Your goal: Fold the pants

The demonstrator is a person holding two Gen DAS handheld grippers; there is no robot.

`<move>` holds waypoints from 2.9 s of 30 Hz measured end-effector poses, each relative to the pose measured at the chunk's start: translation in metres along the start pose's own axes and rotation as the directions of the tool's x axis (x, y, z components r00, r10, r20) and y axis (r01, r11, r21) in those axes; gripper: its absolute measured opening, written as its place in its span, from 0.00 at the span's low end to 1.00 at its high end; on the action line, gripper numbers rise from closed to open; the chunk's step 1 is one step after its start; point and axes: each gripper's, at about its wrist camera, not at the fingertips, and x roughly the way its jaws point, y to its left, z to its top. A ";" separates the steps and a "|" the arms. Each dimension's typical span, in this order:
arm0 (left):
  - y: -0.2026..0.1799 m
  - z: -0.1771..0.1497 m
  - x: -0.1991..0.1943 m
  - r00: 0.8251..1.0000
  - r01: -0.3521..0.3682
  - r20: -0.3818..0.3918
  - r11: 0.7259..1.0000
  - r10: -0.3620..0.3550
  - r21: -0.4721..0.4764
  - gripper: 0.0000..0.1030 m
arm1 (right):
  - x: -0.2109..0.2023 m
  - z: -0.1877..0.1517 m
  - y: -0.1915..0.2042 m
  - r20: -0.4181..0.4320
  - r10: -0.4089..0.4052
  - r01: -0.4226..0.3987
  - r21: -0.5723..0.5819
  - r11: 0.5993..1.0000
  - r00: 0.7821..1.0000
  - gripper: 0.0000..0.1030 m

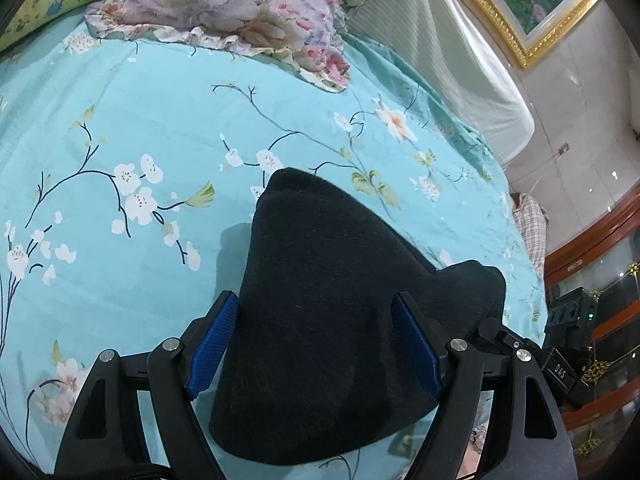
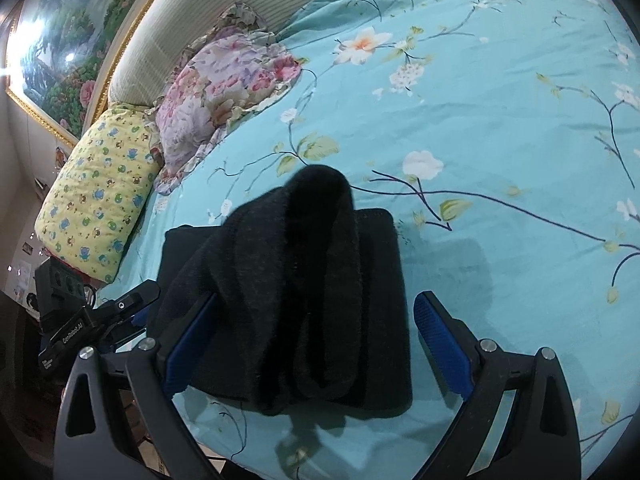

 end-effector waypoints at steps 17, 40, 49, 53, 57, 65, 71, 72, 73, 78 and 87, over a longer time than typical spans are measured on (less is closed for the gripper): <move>0.021 0.001 0.030 0.999 -0.009 -0.050 0.998 0.005 -0.067 0.78 | 0.016 -0.008 -0.011 -0.028 0.032 -0.033 -0.038 0.999 0.999 0.89; 0.009 0.014 -0.010 0.997 0.075 0.029 0.996 -0.074 -0.054 0.37 | -0.005 -0.001 0.024 0.018 0.155 -0.153 -0.112 0.982 0.988 0.43; 0.021 0.028 -0.047 0.994 0.028 0.111 0.999 -0.022 -0.046 0.37 | 0.004 0.017 0.057 0.010 0.219 -0.215 -0.170 0.962 0.976 0.43; 0.035 0.037 -0.057 0.990 -0.006 0.139 0.998 0.015 -0.066 0.37 | 0.021 0.029 0.076 -0.008 0.236 -0.233 -0.203 0.951 0.972 0.43; 0.053 0.051 -0.066 0.984 -0.032 0.171 0.996 0.047 -0.086 0.37 | 0.039 0.043 0.097 -0.028 0.257 -0.256 -0.247 0.935 0.966 0.43; 0.080 0.074 -0.075 0.970 -0.077 0.220 0.989 0.104 -0.126 0.37 | 0.075 0.068 0.129 -0.064 0.297 -0.303 -0.298 0.905 0.953 0.43; 0.098 0.085 -0.070 0.965 -0.103 0.225 0.982 0.137 -0.157 0.37 | 0.104 0.081 0.143 -0.093 0.299 -0.313 -0.324 0.893 0.950 0.43; 0.101 0.086 -0.069 0.964 -0.108 0.225 0.981 0.142 -0.159 0.37 | 0.107 0.082 0.144 -0.096 0.298 -0.313 -0.327 0.892 0.950 0.43; 0.103 0.088 -0.067 0.963 -0.112 0.225 0.981 0.147 -0.161 0.37 | 0.112 0.084 0.147 -0.101 0.296 -0.313 -0.332 0.890 0.950 0.43; 0.110 0.093 -0.059 0.963 -0.127 0.215 0.978 0.162 -0.168 0.37 | 0.130 0.090 0.150 -0.119 0.287 -0.310 -0.341 0.887 0.951 0.43; 0.119 0.095 -0.046 0.962 -0.152 0.202 0.974 0.185 -0.168 0.37 | 0.153 0.097 0.149 -0.150 0.267 -0.303 -0.342 0.890 0.952 0.43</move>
